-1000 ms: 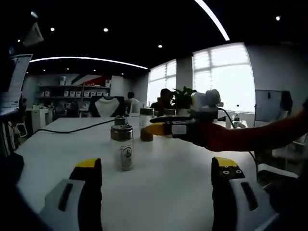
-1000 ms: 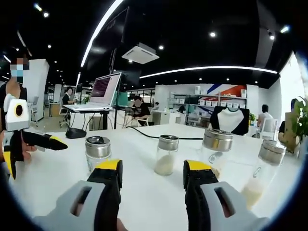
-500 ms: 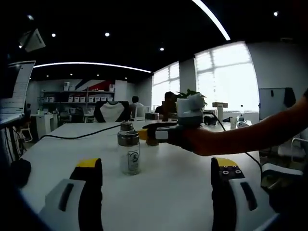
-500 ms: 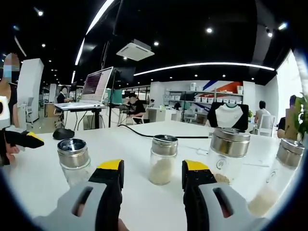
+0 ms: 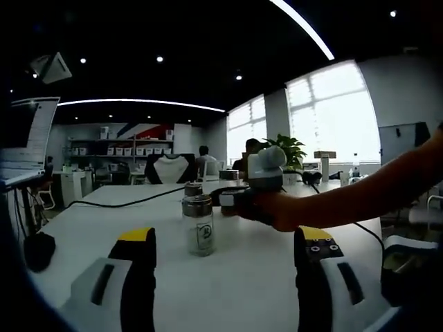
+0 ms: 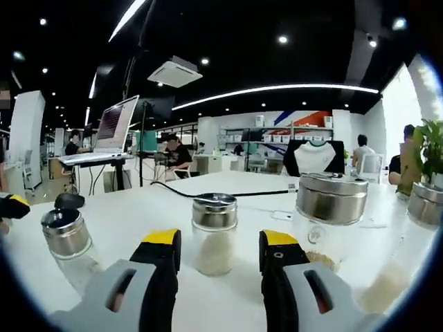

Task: Rotate the seasoning bottle until the label or dispensing opening points toward the visible target arrow and the bottle remains upright within the marked orientation range

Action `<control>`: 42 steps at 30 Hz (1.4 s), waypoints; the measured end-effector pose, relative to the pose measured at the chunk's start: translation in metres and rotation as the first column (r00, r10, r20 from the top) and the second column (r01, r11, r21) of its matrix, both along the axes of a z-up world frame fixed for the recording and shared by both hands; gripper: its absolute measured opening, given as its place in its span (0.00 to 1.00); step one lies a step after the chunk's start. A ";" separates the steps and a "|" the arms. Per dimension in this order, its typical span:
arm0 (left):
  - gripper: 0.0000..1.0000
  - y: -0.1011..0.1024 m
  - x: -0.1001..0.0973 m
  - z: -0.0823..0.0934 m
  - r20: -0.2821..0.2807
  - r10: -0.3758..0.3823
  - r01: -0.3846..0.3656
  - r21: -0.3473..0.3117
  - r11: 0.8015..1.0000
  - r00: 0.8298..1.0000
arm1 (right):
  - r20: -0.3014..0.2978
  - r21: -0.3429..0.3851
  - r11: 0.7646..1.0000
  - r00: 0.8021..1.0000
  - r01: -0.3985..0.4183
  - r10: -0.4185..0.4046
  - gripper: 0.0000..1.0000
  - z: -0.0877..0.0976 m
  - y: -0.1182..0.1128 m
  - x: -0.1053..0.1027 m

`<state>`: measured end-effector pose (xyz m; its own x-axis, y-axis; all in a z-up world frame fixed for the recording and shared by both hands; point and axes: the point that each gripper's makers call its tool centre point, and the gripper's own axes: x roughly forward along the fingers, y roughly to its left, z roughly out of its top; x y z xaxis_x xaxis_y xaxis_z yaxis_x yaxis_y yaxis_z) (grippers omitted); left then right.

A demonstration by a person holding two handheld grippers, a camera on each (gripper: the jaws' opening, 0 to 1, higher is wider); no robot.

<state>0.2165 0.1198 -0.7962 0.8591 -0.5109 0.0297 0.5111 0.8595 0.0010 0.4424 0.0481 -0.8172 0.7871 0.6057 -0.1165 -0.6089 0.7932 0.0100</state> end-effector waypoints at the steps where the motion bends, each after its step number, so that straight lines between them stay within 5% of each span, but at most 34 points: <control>1: 0.85 0.001 0.000 0.000 -0.001 0.002 -0.002 0.003 1.000 1.000 | 0.008 -0.001 1.000 1.000 -0.005 0.005 0.44 0.000 0.002 0.001; 14: 0.84 0.005 0.002 -0.004 -0.014 -0.002 0.002 -0.003 1.000 1.000 | 0.024 -0.057 0.998 0.999 0.034 -0.033 0.41 -0.006 0.028 0.017; 32: 0.83 0.017 0.001 -0.004 -0.026 0.002 -0.002 -0.028 1.000 1.000 | 0.011 -0.045 0.995 0.996 0.094 -0.093 0.33 -0.014 0.032 0.031; 38: 0.84 0.002 -0.001 -0.013 -0.048 -0.033 0.033 -0.007 0.999 0.998 | -0.008 -0.018 0.996 0.996 0.088 -0.088 0.33 -0.012 0.029 0.029; 42: 0.84 -0.005 -0.002 -0.015 -0.054 -0.053 0.052 -0.009 0.999 0.997 | -0.060 0.069 0.993 0.994 0.099 -0.095 0.33 -0.009 0.022 0.022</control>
<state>0.2144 0.1148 -0.8110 0.8315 -0.5555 -0.0123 0.5548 0.8313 -0.0340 0.4644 0.0698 -0.8258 0.8359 0.5354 -0.1210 -0.5261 0.8443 0.1013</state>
